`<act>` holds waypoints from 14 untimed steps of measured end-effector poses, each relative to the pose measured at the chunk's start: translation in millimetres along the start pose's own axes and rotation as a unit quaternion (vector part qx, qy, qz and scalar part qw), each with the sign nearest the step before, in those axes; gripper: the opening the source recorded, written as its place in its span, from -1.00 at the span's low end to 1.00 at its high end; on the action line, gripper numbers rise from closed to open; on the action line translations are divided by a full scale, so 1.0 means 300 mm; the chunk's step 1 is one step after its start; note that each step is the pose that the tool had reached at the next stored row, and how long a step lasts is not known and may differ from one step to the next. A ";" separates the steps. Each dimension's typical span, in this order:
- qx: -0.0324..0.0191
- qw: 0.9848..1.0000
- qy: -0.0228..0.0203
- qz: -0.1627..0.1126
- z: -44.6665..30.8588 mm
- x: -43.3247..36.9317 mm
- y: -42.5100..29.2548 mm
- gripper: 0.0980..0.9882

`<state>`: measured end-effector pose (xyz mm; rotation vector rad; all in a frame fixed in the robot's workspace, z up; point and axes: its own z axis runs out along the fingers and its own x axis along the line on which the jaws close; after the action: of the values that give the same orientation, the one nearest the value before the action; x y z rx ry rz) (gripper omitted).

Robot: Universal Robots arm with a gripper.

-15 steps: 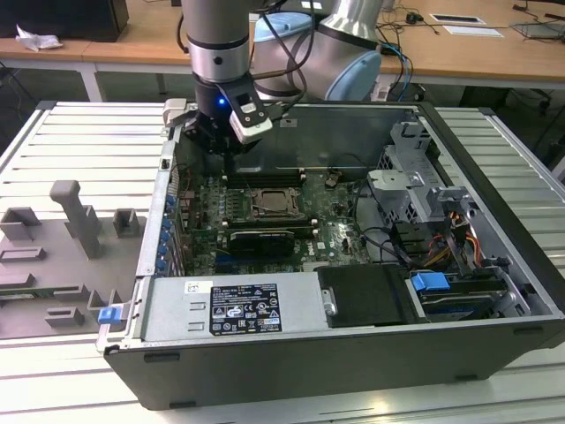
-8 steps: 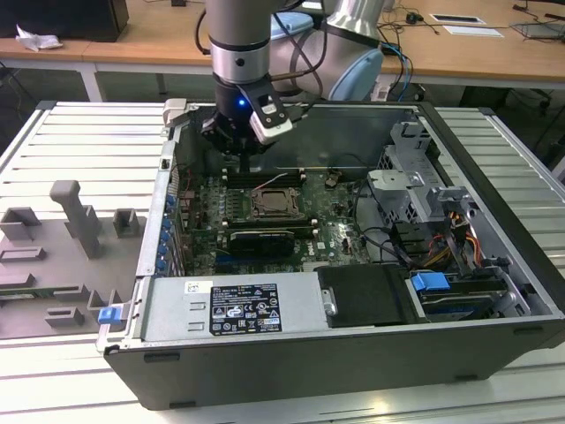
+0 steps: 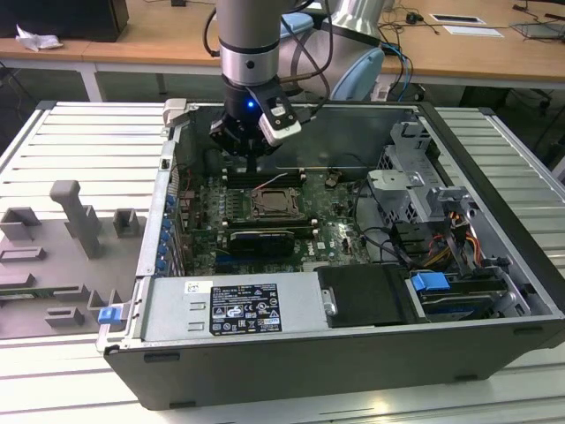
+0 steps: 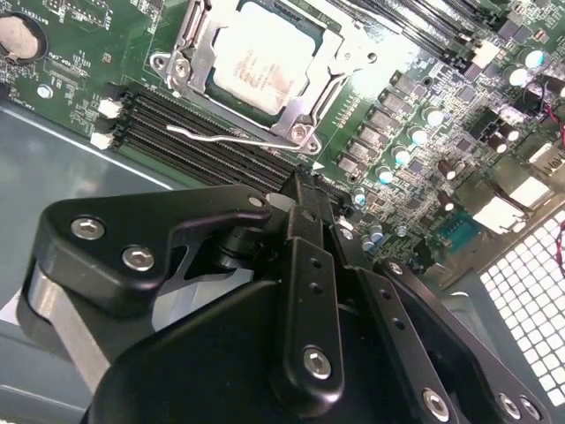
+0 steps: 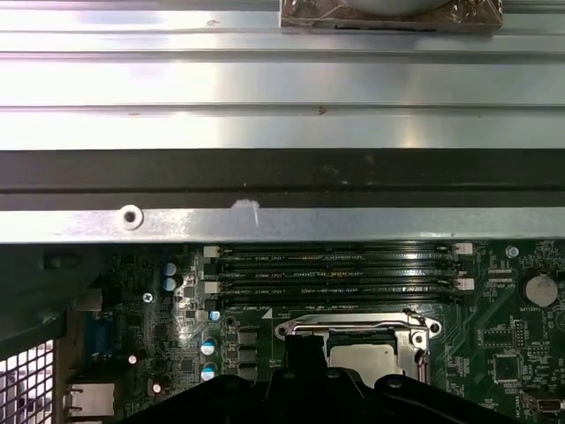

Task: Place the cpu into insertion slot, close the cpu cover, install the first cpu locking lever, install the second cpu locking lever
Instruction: 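Install the first cpu locking lever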

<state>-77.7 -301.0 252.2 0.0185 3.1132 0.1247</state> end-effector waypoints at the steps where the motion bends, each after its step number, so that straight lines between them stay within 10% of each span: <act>1: 0.000 1.000 0.000 0.000 0.000 0.000 0.000 -0.98; 12: 0.000 1.000 -0.002 0.000 0.013 -0.001 -0.001 -0.98; 14: -0.007 1.000 -0.002 0.000 0.015 -0.001 -0.001 -0.98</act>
<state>-77.3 -301.0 247.7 0.0186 3.1076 0.1474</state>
